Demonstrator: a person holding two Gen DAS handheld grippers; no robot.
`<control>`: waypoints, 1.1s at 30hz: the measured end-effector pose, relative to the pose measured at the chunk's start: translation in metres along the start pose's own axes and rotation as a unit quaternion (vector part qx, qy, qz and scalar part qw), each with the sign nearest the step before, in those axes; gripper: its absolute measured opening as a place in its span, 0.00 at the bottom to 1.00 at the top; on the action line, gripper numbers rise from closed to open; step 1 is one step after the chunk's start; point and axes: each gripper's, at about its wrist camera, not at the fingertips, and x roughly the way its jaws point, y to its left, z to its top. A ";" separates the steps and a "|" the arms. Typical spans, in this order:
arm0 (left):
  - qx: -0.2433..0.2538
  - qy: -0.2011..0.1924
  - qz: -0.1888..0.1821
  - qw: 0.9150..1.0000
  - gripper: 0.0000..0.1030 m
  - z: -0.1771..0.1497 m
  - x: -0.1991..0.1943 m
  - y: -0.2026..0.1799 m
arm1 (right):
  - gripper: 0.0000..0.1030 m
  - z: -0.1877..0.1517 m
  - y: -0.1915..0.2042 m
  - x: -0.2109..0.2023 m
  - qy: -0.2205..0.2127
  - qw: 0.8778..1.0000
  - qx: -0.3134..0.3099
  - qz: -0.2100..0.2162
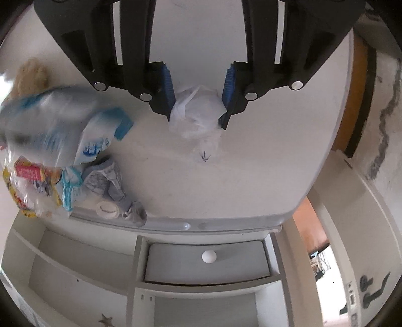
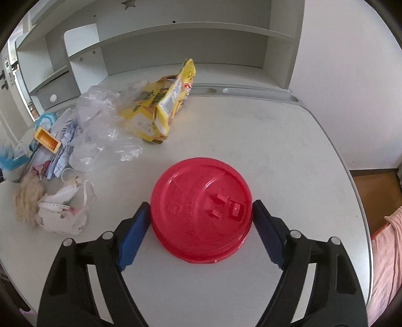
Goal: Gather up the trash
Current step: 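Grasp the red lid with the right gripper while the left grasps the white tissue, then carry both items over the wastebasket and open both grippers to drop them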
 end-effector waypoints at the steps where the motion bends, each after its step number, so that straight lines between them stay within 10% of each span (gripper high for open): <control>1: -0.005 0.000 -0.008 1.000 0.30 0.000 -0.001 0.002 | 0.76 0.000 0.001 -0.001 -0.001 1.000 -0.001 0.004; 12: -0.027 -0.073 0.008 0.997 0.30 0.019 -0.055 0.023 | 0.76 0.013 0.005 -0.028 -0.046 0.999 0.000 0.017; 21: 0.084 -0.153 -0.131 0.976 0.30 0.057 -0.129 -0.102 | 0.76 0.011 -0.019 -0.069 -0.090 0.995 0.016 0.034; 26: 0.232 -0.151 -0.277 0.920 0.30 0.036 -0.162 -0.267 | 0.77 -0.011 -0.091 -0.148 -0.145 0.987 0.064 0.013; 33: 0.427 -0.074 -0.422 0.797 0.30 -0.100 -0.195 -0.462 | 0.77 -0.116 -0.226 -0.217 -0.107 0.976 0.185 -0.045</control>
